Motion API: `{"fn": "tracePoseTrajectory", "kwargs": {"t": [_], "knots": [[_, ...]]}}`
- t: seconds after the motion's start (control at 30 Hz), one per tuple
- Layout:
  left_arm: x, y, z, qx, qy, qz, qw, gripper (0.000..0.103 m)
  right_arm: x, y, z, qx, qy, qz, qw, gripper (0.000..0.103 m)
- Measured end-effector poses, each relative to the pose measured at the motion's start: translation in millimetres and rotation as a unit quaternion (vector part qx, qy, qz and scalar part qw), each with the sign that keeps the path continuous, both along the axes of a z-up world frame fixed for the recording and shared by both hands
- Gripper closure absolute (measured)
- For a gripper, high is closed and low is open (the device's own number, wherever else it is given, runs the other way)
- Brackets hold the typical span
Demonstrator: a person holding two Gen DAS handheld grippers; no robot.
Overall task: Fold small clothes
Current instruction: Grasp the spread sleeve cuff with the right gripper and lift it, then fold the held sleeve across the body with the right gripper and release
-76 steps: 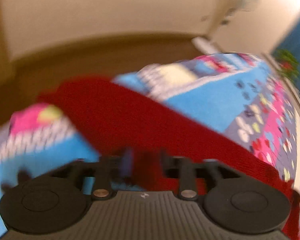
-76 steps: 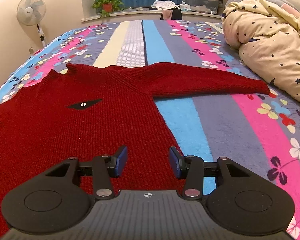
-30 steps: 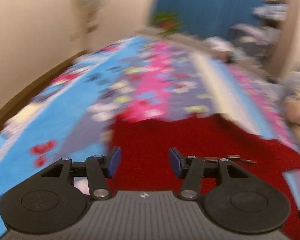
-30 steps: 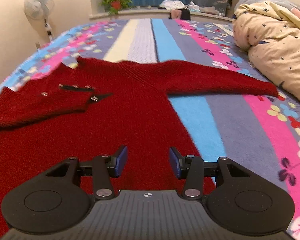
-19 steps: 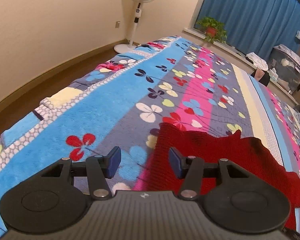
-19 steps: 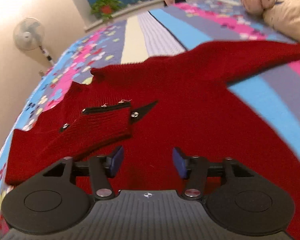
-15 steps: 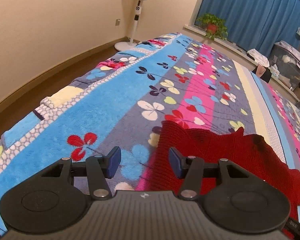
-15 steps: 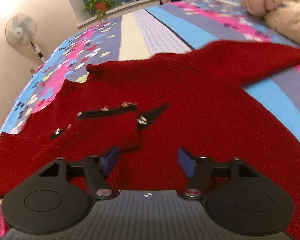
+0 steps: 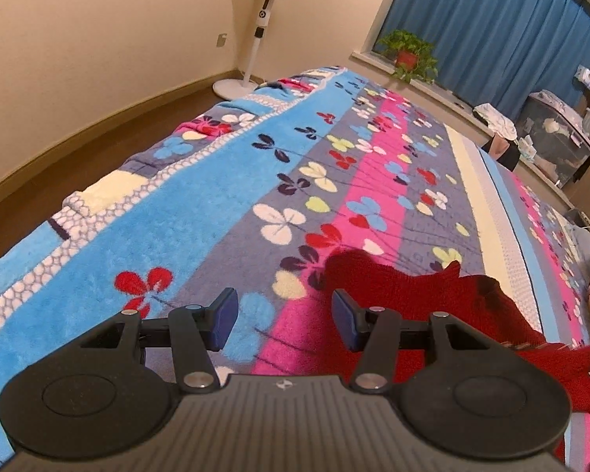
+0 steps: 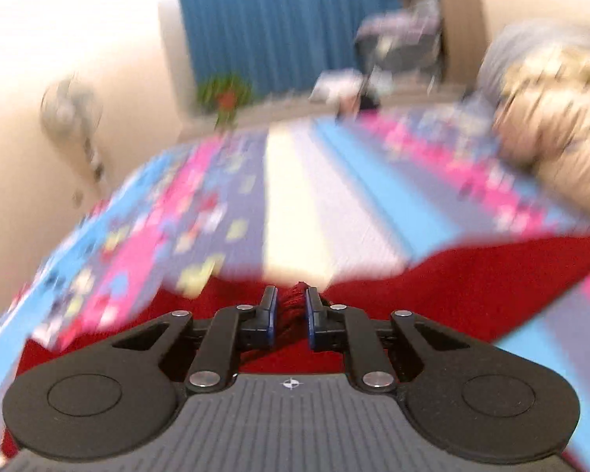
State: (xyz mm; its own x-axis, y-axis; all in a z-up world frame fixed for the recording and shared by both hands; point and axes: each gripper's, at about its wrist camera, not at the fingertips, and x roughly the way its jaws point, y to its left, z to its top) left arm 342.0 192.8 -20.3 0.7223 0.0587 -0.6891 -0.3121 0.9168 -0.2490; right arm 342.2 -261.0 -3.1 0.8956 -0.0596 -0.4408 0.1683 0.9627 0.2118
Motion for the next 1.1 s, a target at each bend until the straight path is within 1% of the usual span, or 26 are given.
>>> {"fn": "tracePoseTrajectory", "kwargs": {"t": [0.07,0.1,0.13,0.17,0.2,0.23,0.3,0.33,0.4,0.5,0.53,0.57,0.6,0.63,0.67,0.7,0.77,0.8,0.87,0.93,0.97,1.03,1.1], "knots": [[0,-1,0,-0.002,0.001,-0.003,1.0000,0.045,-4,-25,11,-0.013,-0.021,-0.060,0.998,0.088],[1,-3,-1,-0.004,0.003,-0.005,1.0000,0.045,-3,-38,10,-0.020,-0.017,-0.098,0.995,0.088],[1,-4,-2,-0.005,0.005,-0.007,0.9999,0.045,3,-55,5,-0.024,0.006,-0.142,0.989,0.087],[1,-6,-3,-0.005,0.007,-0.009,0.9999,0.045,9,-70,-3,-0.013,0.039,-0.165,0.985,0.086],[1,-6,-3,-0.006,0.008,-0.011,0.9999,0.045,14,-85,-12,0.007,0.072,-0.173,0.982,0.086],[1,-7,-3,-0.006,0.008,-0.013,0.9999,0.045,13,-97,-19,0.020,0.093,-0.185,0.978,0.086],[1,-9,-3,-0.005,0.008,-0.016,0.9998,0.045,4,-102,-22,-0.005,0.090,-0.208,0.974,0.083],[1,-10,-3,-0.004,0.008,-0.016,0.9998,0.045,-2,-101,-23,-0.017,0.082,-0.209,0.974,0.083],[2,-13,-5,-0.003,0.011,-0.021,0.9997,0.045,-9,-95,-29,-0.013,0.069,-0.186,0.980,0.083],[3,-24,-8,0.004,0.017,-0.044,0.9989,0.045,-11,-74,-45,-0.004,0.060,-0.099,0.993,0.083],[3,-27,-9,0.007,0.019,-0.054,0.9983,0.045,-7,-66,-49,-0.001,0.061,-0.074,0.995,0.082],[3,-32,-10,0.010,0.020,-0.066,0.9975,0.045,-3,-61,-56,0.004,0.076,-0.047,0.996,0.075],[3,-36,-12,0.013,0.022,-0.079,0.9966,0.045,6,-60,-67,0.009,0.108,-0.031,0.994,0.067],[3,-40,-14,0.016,0.024,-0.092,0.9954,0.045,18,-59,-82,0.013,0.172,-0.024,0.985,0.067],[3,-44,-17,0.017,0.026,-0.104,0.9941,0.045,21,-62,-92,0.022,0.190,-0.027,0.981,0.063],[3,-48,-20,0.020,0.031,-0.115,0.9927,0.045,18,-68,-92,0.040,0.169,-0.036,0.984,0.061],[5,-61,-27,0.027,0.037,-0.138,0.9893,0.045,17,-75,-90,0.064,0.166,-0.047,0.983,0.061],[5,-69,-31,0.032,0.040,-0.152,0.9871,0.045,16,-78,-91,0.068,0.165,-0.044,0.983,0.061],[4,-86,-39,0.042,0.043,-0.184,0.9811,0.045,16,-80,-94,0.058,0.165,-0.023,0.984,0.061],[3,-102,-47,0.055,0.049,-0.216,0.9737,0.045,13,-82,-94,0.063,0.165,-0.006,0.984,0.061],[3,-110,-53,0.066,0.054,-0.231,0.9693,0.045,11,-85,-93,0.071,0.166,0.001,0.984,0.061],[3,-122,-66,0.095,0.069,-0.243,0.9628,0.045,7,-93,-91,0.079,0.167,0.016,0.983,0.060],[5,-129,-80,0.126,0.094,-0.247,0.9563,0.049,-3,-101,-86,0.066,0.160,0.021,0.985,0.059]]}}
